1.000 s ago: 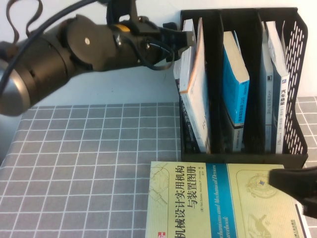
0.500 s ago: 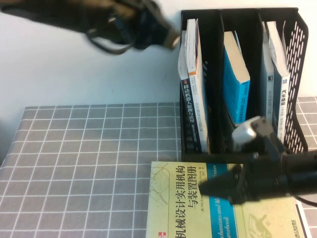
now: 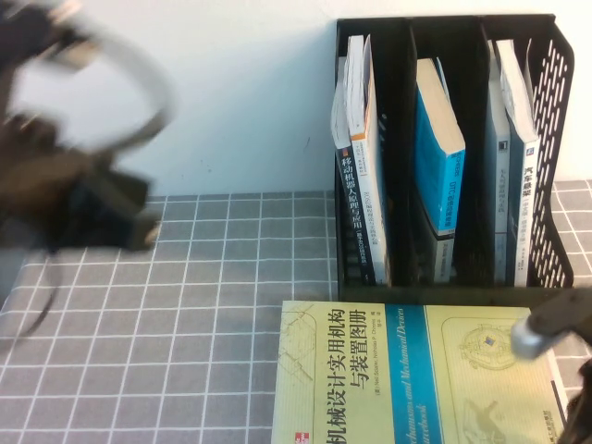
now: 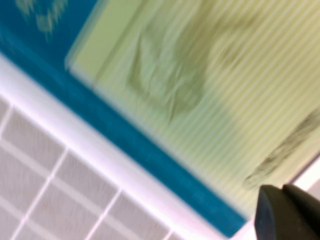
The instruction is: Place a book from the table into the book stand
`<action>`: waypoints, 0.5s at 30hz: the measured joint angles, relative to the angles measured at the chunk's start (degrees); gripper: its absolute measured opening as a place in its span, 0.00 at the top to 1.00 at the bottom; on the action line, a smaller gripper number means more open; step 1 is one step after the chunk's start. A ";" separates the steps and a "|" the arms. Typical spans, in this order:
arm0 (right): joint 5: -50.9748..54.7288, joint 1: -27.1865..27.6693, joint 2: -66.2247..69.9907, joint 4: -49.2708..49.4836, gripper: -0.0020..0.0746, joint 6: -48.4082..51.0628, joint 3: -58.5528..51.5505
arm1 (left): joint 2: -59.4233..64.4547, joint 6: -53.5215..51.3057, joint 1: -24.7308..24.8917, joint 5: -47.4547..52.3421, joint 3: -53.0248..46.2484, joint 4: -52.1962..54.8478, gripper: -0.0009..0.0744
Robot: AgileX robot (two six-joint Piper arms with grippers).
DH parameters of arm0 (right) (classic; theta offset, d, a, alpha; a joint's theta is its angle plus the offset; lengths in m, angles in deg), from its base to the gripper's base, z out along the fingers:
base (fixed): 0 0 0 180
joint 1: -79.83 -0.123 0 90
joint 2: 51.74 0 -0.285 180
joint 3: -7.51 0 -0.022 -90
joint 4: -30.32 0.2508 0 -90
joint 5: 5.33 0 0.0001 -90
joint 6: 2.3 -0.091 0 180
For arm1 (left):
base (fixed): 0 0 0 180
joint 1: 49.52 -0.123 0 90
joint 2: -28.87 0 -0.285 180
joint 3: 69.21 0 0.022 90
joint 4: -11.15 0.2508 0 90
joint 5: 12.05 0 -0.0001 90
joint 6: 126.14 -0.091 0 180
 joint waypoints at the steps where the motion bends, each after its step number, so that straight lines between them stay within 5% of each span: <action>1: -1.14 0.00 -1.78 -0.76 0.98 -0.61 0.00 | -2.92 1.12 -0.59 -2.79 -3.62 0.53 0.99; 6: -8.98 0.00 -16.69 -1.89 0.98 -0.57 -0.10 | -13.60 3.51 -1.57 -13.21 -20.82 1.09 0.99; 15: -9.41 0.00 -44.93 -4.77 0.98 5.61 -0.95 | -18.03 3.87 -1.57 -18.51 -30.07 0.02 0.99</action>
